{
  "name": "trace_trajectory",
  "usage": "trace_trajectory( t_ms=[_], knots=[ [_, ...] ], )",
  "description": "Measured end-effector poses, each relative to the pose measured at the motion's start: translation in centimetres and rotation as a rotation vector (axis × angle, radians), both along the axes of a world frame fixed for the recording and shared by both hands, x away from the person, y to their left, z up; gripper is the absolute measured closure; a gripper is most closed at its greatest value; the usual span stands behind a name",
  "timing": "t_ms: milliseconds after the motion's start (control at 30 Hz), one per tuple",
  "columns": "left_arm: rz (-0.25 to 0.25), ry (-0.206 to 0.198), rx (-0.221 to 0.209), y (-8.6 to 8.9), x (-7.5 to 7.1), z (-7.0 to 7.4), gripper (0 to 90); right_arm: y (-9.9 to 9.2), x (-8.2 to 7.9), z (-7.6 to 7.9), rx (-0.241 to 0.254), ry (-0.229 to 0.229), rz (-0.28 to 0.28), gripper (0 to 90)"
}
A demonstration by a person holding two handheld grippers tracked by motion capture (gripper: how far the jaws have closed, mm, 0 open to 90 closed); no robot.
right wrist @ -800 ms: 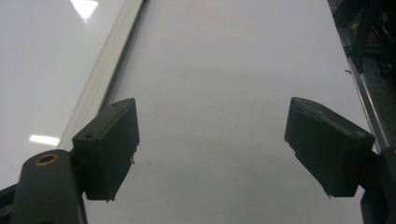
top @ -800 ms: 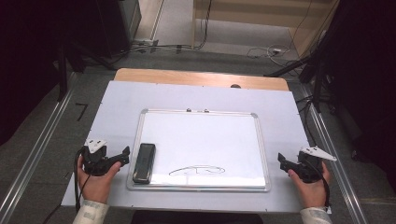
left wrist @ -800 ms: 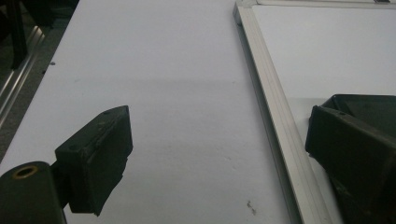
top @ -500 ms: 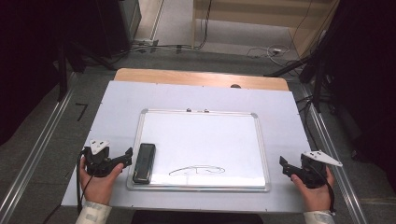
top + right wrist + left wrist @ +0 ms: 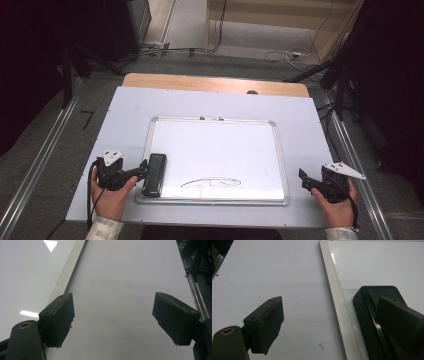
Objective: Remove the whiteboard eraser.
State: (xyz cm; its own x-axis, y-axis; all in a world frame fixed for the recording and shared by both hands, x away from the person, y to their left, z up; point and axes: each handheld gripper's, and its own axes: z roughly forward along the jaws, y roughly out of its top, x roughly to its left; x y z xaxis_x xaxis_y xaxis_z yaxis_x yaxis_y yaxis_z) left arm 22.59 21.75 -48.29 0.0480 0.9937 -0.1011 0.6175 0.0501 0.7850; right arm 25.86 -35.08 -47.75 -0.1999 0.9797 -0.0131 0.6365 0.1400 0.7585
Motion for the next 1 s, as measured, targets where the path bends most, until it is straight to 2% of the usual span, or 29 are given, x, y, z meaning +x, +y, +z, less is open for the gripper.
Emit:
trace_trajectory(
  t_ms=[367,1000],
  knots=[
    [-0.002,-0.002,-0.011,-0.2,0.0,0.0,9.2,0.0,0.0,-0.1,-0.001,0.005,-0.004,16.5],
    [-0.041,0.008,-0.028,-1.6,0.2,0.1,9.3,0.1,0.1,-0.2,-0.007,0.008,-0.004,16.5]
  ],
)
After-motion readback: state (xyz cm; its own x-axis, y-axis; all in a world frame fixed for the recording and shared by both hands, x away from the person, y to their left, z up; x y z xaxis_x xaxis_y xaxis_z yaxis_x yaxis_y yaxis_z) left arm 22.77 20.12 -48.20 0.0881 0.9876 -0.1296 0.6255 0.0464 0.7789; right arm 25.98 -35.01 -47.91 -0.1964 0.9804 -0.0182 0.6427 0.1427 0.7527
